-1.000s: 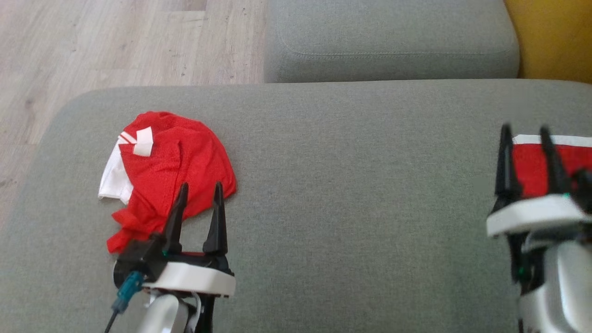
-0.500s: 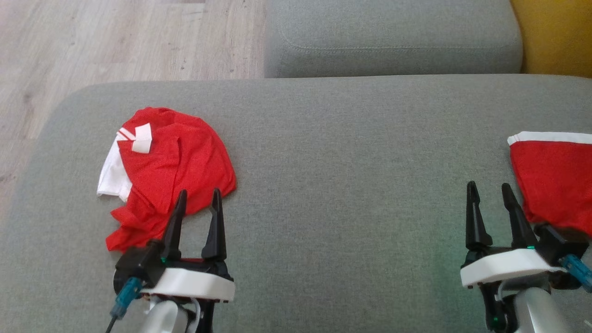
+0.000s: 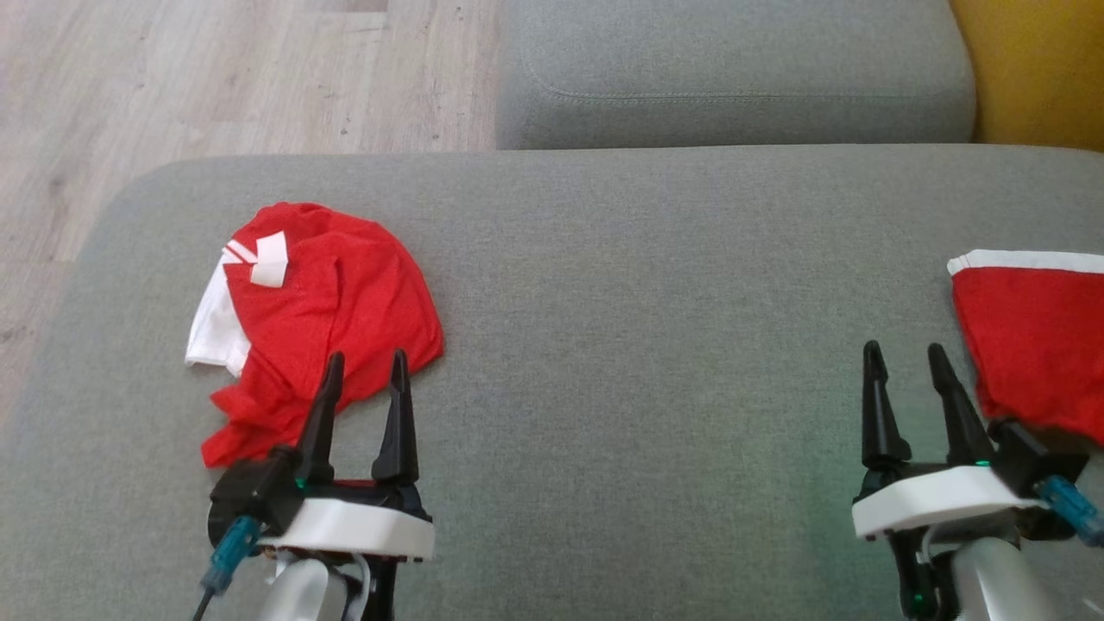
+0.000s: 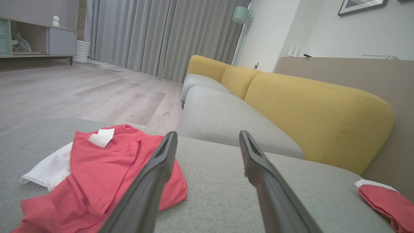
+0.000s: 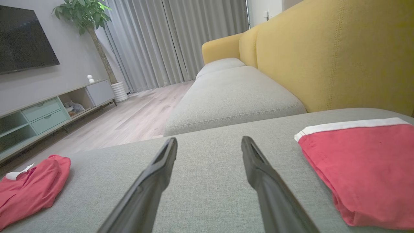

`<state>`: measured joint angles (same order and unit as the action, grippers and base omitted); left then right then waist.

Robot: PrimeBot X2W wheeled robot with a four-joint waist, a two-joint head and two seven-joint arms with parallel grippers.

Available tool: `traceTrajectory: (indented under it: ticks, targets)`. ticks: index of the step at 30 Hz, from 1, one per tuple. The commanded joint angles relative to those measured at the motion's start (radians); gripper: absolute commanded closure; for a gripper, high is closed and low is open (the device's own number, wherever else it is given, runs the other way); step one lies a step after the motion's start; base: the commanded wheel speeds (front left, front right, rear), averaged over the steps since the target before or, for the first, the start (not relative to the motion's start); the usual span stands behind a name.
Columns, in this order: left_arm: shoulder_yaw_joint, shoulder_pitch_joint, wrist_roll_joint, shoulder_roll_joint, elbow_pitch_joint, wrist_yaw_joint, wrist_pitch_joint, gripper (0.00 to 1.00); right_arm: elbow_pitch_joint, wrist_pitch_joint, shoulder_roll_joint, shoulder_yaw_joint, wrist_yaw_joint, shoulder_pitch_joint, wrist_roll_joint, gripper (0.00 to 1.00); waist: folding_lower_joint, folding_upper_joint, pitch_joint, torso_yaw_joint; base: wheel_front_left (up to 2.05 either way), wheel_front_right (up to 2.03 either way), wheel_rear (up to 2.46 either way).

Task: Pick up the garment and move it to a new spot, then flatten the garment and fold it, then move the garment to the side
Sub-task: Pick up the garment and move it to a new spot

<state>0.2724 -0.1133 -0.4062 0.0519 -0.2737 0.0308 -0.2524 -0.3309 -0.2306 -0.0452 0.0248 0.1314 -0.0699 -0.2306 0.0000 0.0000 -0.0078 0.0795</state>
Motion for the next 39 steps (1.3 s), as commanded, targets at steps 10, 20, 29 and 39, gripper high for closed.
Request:
traceTrajectory:
  ticks: [10, 20, 29, 39]
  targets:
    - [-0.045, -0.038, 0.009, -0.001, 0.026, -0.006, -0.009, 0.00, 0.043, -0.022, -0.005, -0.093, -0.001, -0.028, -0.025, 0.00, 0.0000, 0.0000, -0.003, 0.079, 0.00, 0.00, 0.00]
    - [-0.055, -0.031, 0.019, 0.012, 0.010, -0.007, -0.009, 0.00, 0.043, -0.025, -0.005, -0.159, -0.001, -0.011, -0.047, 0.00, 0.0000, 0.0000, -0.022, 0.243, 0.00, 0.00, 0.00]
    - [-0.058, -0.020, 0.016, 0.030, 0.013, -0.014, -0.005, 0.00, 0.034, -0.028, -0.005, -0.216, -0.001, 0.007, -0.088, 0.00, 0.0000, 0.0000, -0.044, 0.330, 0.00, 0.00, 0.00]
    - [-0.066, -0.016, 0.006, 0.049, 0.034, -0.023, 0.003, 0.00, 0.025, -0.030, -0.005, -0.246, -0.001, 0.006, -0.106, 0.00, 0.0000, 0.0000, -0.040, 0.344, 0.00, 0.00, 0.00]
